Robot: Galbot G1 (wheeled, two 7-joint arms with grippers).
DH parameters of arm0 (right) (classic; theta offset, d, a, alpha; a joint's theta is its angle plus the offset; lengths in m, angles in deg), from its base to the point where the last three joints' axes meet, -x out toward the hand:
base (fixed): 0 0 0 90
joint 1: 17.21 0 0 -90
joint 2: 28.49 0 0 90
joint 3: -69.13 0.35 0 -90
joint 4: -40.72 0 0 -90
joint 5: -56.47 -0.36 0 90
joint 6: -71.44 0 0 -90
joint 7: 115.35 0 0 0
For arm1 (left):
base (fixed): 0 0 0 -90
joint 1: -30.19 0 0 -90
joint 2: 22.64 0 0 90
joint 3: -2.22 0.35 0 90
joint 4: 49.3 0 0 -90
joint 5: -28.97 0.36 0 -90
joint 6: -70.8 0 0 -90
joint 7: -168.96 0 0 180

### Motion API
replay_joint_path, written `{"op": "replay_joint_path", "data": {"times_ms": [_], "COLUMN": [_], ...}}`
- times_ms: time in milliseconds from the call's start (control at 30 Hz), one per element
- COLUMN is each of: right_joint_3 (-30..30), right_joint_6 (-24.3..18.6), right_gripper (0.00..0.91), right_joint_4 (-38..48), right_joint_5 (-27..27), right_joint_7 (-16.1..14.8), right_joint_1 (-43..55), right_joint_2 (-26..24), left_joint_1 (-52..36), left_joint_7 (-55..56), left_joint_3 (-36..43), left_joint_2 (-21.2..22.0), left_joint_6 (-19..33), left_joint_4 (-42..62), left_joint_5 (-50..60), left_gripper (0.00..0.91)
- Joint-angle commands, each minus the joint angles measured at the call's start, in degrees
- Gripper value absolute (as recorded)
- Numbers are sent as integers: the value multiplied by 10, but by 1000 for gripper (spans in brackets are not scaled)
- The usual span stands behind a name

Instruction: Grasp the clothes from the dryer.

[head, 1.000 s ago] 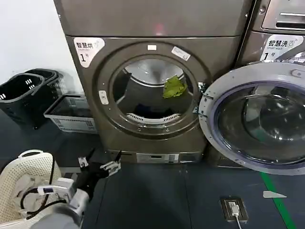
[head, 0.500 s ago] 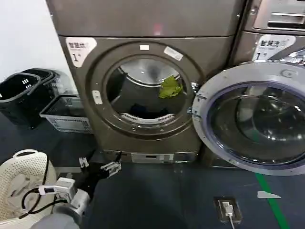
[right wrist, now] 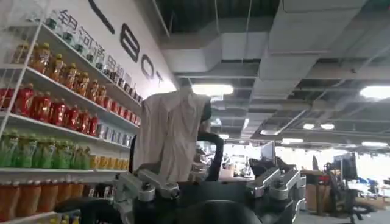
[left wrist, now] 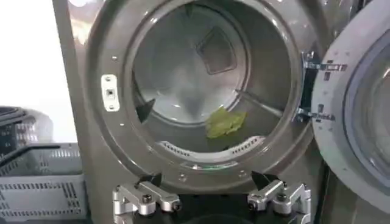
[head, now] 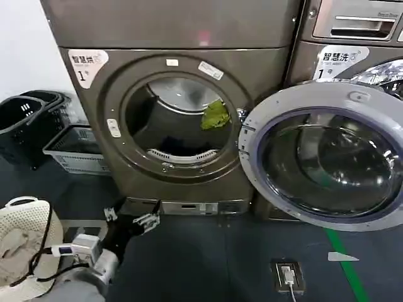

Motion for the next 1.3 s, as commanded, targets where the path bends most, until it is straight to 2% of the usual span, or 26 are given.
{"op": "replay_joint_path", "data": {"times_ms": [33, 533, 833, 1300], "right_joint_3": [0, 2, 4, 3], "right_joint_6": [0, -16, -28, -39], "right_gripper": [907, 907, 907, 907], "right_joint_4": [0, 5, 4, 6], "right_joint_5": [-1, -3, -46, -44], "right_joint_7": [0, 4, 18, 19], "right_joint_1": [0, 0, 2, -3], "right_joint_2": [0, 1, 2, 13], "left_joint_1": [0, -2, -1, 0], "left_joint_7": [0, 1, 2, 7], "left_joint_3": [0, 0, 1, 1], "left_joint_2": [0, 2, 2, 4], "left_joint_6": [-28, -28, -28, -28], "left_joint_4": [1, 1, -1, -2], "left_joint_5": [0, 7, 11, 9], "left_gripper": [907, 907, 907, 907]}}
